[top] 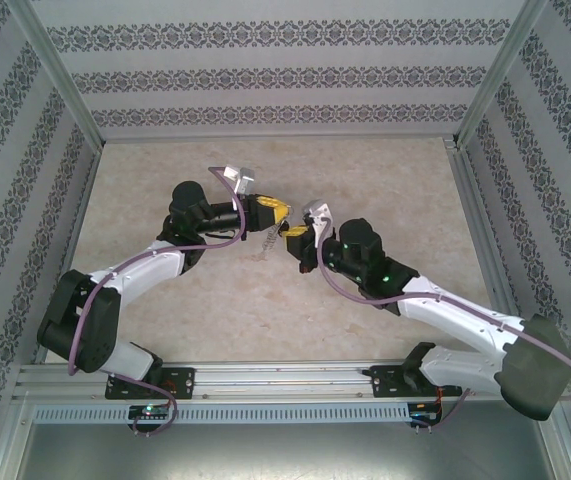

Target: Put the keys on the keyring

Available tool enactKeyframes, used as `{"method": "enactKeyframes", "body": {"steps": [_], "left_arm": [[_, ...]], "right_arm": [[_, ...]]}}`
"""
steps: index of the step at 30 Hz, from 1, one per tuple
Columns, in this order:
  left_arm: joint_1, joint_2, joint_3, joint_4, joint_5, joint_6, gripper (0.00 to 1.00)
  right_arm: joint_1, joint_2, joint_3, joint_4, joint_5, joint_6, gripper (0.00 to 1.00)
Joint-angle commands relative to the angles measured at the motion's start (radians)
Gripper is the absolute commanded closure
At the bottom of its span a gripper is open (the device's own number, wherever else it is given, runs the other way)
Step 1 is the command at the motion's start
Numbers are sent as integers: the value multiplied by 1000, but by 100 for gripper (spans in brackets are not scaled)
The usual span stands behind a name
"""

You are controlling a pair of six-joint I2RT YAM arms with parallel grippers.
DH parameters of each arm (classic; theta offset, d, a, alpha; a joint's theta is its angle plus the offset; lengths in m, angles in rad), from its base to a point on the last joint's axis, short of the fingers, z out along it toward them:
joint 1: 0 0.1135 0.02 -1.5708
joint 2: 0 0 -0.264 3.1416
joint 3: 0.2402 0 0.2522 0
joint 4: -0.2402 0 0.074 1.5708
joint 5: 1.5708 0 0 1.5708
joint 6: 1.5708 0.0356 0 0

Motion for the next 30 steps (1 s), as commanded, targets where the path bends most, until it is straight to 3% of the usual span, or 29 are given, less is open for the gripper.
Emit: {"method": "enactKeyframes", "body": {"steps": [1, 9, 12, 14, 22, 30], "left_arm": [[-2, -32, -5, 57, -7, 15, 100], [-2, -33, -9, 60, -7, 15, 100], [-2, -32, -13, 64, -9, 15, 100], [-2, -29, -15, 72, -7, 12, 100], [-3, -8, -31, 154, -1, -21, 100], [-3, 19, -59, 275, 6, -66, 100]], "right_arm": [[23, 32, 42, -22, -59, -21, 100], [18, 9, 35, -44, -4, -27, 100], [-3, -37, 5, -54, 8, -11, 81], [-26, -81, -21, -58, 3, 0, 75], [-134, -269, -78, -42, -38, 89, 70], [-167, -194, -9, 38, -89, 178, 66]]}}
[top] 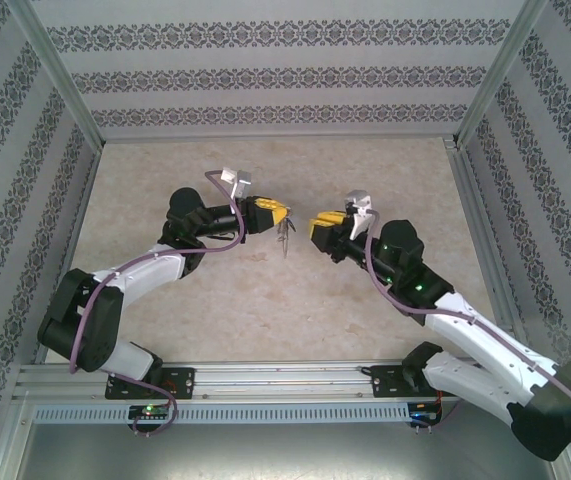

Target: Put the keys on the keyring

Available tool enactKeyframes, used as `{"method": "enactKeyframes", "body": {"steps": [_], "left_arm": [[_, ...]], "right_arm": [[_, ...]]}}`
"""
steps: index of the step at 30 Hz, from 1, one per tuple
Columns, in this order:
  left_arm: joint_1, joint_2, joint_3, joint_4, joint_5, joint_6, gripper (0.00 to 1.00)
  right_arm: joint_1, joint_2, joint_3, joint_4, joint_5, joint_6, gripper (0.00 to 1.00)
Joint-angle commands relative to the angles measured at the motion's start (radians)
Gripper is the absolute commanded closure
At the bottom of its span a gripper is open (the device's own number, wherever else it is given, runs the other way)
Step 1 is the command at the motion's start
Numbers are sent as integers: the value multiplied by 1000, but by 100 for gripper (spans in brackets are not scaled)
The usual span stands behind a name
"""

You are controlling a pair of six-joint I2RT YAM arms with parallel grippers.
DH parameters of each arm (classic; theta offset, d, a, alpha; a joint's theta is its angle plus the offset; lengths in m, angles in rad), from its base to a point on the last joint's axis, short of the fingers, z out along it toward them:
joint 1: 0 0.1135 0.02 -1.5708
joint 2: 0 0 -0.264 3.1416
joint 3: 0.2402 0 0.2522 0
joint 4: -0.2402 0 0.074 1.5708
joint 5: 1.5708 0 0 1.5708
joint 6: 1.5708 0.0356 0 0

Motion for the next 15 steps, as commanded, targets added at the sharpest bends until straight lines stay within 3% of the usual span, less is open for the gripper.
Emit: {"method": "enactKeyframes", "body": {"steps": [1, 15], "left_arm": [[-2, 11, -15, 140, 8, -36, 100], [-2, 26, -16, 173, -8, -52, 100]], "right_arm": [[-11, 43, 48, 84, -54, 71, 67], [-24, 173, 109, 225, -203, 178, 66]]}}
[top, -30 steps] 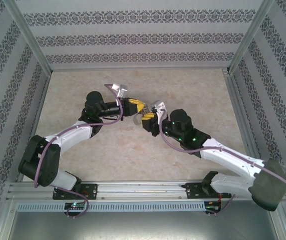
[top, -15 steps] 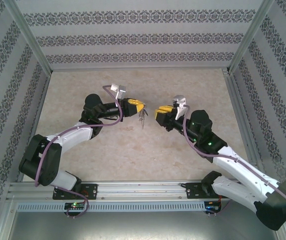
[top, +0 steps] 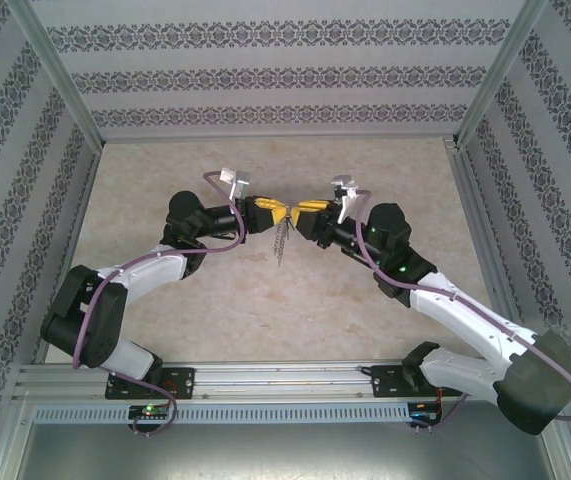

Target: Put the keys on the keyring

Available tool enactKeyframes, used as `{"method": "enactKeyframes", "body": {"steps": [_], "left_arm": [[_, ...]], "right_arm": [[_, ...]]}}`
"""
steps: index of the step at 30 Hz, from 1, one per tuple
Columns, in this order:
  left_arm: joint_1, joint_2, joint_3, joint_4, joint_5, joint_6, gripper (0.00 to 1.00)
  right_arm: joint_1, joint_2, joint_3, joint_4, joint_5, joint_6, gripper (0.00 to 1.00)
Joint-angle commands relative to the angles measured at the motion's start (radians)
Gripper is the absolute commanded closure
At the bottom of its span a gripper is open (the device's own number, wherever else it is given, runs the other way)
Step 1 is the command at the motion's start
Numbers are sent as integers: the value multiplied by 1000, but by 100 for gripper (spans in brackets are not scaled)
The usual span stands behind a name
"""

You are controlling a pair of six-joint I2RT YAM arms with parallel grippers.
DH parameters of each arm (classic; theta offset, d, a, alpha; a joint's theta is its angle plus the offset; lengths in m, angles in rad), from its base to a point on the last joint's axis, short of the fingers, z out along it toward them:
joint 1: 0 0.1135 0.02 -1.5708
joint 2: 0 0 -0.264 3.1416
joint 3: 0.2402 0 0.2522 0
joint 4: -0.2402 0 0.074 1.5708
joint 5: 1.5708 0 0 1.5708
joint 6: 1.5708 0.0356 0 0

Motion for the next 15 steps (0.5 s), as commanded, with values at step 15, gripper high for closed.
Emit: {"method": "enactKeyframes", "body": {"steps": [15], "left_arm": [[-2, 4, 2, 76, -7, -7, 100]], "right_arm": [[-14, 54, 21, 111, -102, 63, 75]]}}
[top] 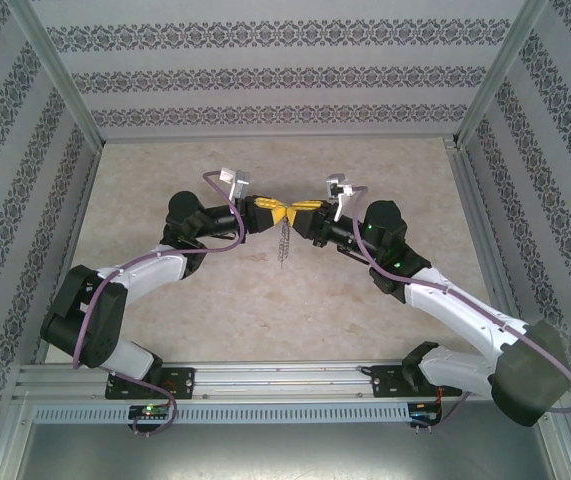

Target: Put the keys on the keyring

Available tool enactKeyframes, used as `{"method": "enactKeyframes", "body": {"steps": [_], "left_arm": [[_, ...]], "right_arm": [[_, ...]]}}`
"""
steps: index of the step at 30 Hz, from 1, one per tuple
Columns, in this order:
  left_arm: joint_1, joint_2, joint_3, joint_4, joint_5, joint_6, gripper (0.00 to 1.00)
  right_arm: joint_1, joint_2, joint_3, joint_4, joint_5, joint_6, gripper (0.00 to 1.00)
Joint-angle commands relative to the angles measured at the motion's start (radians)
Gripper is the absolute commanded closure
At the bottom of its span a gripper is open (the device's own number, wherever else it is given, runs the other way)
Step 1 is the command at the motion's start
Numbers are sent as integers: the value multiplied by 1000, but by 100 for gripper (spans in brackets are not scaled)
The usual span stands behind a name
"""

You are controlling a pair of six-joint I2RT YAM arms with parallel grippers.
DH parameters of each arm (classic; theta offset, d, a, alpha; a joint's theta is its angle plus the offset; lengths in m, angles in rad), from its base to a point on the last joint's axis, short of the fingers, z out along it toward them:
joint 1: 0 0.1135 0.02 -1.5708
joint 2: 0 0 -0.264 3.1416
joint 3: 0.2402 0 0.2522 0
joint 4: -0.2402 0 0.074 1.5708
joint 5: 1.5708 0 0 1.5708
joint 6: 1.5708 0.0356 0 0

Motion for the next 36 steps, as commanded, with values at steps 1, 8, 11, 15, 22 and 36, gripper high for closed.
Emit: {"method": "enactKeyframes", "body": {"steps": [1, 8, 11, 15, 22, 36], "left_arm": [[-2, 5, 1, 70, -7, -6, 100], [-2, 1, 2, 69, -10, -6, 100], [-2, 2, 1, 69, -10, -6, 100], [-2, 1, 3, 64, -8, -5, 100], [4, -17, 5, -9, -20, 25, 70], [21, -87, 109, -492, -32, 280, 57]], "right_arm": [[-4, 6, 18, 52, -29, 16, 77], [-4, 23, 23, 64, -54, 24, 84], [-4, 28, 22, 68, -60, 27, 88], [-4, 27, 25, 60, -59, 18, 100], [-78, 10, 67, -47, -107, -40, 100], [-200, 124, 279, -400, -358, -265, 100]]}}
